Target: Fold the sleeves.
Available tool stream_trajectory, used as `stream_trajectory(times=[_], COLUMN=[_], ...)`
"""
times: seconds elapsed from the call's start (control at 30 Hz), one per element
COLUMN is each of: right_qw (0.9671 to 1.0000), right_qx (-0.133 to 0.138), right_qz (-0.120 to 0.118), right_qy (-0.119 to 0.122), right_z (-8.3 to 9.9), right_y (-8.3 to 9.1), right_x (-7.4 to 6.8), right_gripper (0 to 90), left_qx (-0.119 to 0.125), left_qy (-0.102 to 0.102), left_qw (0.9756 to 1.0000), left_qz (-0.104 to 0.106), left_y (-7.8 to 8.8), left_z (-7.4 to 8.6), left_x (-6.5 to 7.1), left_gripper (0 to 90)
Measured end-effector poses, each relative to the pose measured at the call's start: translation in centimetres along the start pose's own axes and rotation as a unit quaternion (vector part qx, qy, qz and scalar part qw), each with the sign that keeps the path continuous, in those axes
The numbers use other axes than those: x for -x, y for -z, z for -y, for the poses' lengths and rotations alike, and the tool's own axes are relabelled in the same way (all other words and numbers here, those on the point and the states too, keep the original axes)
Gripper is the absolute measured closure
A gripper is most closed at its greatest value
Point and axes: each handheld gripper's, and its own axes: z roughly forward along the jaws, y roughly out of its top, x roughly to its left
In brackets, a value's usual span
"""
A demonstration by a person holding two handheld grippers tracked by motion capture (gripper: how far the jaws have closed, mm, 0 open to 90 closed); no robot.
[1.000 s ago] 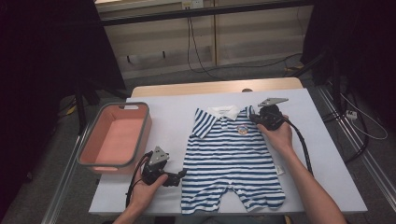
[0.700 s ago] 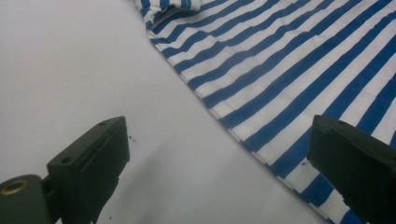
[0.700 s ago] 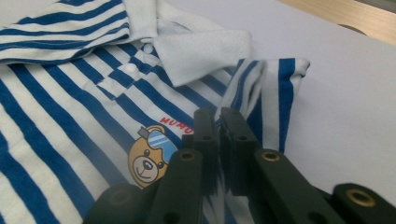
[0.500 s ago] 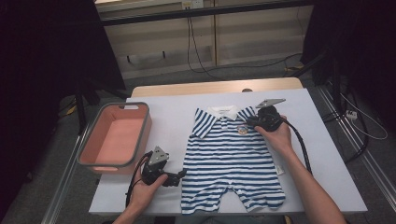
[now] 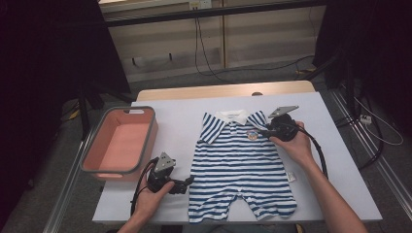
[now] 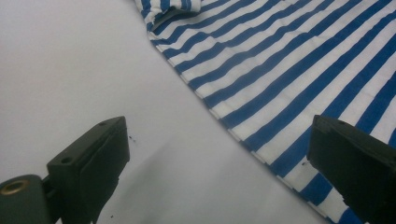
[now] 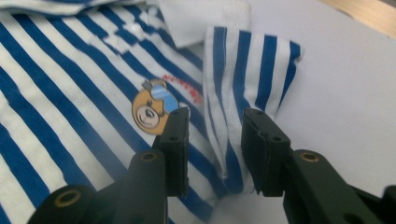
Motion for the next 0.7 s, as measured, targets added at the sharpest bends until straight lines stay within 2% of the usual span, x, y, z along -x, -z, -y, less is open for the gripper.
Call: stream_trajectory(times=[0.07, 0.13, 0.17, 0.27, 0.4, 0.53, 0.57, 0.6, 0.63, 0.7], right_qw=[0.9999, 0.9996, 0.9996, 0.9998, 0.9996, 0.9998, 0.9999, 0.9999, 0.9999, 0.9999], right_qx=[-0.013, -0.022, -0.022, -0.020, -0.017, -0.001, 0.005, 0.008, 0.009, 0.002], right_qz=[0.003, 0.009, 0.004, -0.003, -0.015, -0.006, -0.004, 0.001, 0.007, 0.011], right_qy=[0.007, 0.016, 0.015, 0.009, 0.015, 0.018, 0.016, 0.011, 0.007, 0.005], right_z=[0.4, 0.7, 0.9, 1.0, 1.0, 0.9, 0.8, 0.8, 0.7, 0.9], right_y=[-0.3, -0.6, -0.7, -0.7, -0.5, 0.0, 0.1, 0.1, 0.0, -0.3], right_x=[-0.2, -0.4, -0.4, -0.6, -1.1, -1.1, -1.0, -0.8, -0.6, -0.4], right_gripper=[67.6, 82.8, 90.0, 90.0, 90.0, 90.0, 87.1, 77.3, 71.7, 66.8], left_qx=[-0.001, -0.001, -0.002, -0.002, 0.000, -0.002, -0.002, -0.002, -0.003, -0.003], left_qy=[-0.001, -0.001, -0.001, -0.001, -0.001, -0.001, -0.001, -0.002, -0.003, -0.004], left_qw=[1.0000, 1.0000, 1.0000, 1.0000, 1.0000, 1.0000, 1.0000, 1.0000, 1.0000, 1.0000], left_qz=[-0.001, 0.000, 0.000, 0.000, -0.001, -0.001, 0.000, 0.001, 0.001, 0.002], left_y=[0.0, -0.1, -0.1, -0.2, -0.1, -0.1, -0.1, -0.2, -0.2, -0.2], left_z=[0.0, 0.0, 0.0, -0.1, -0.1, 0.0, 0.0, 0.0, 0.0, 0.0], left_x=[0.0, -0.1, -0.1, -0.1, -0.1, -0.1, -0.1, 0.0, 0.0, 0.0], left_gripper=[6.1, 6.0, 6.0, 6.0, 6.1, 6.0, 6.1, 6.0, 6.0, 6.0])
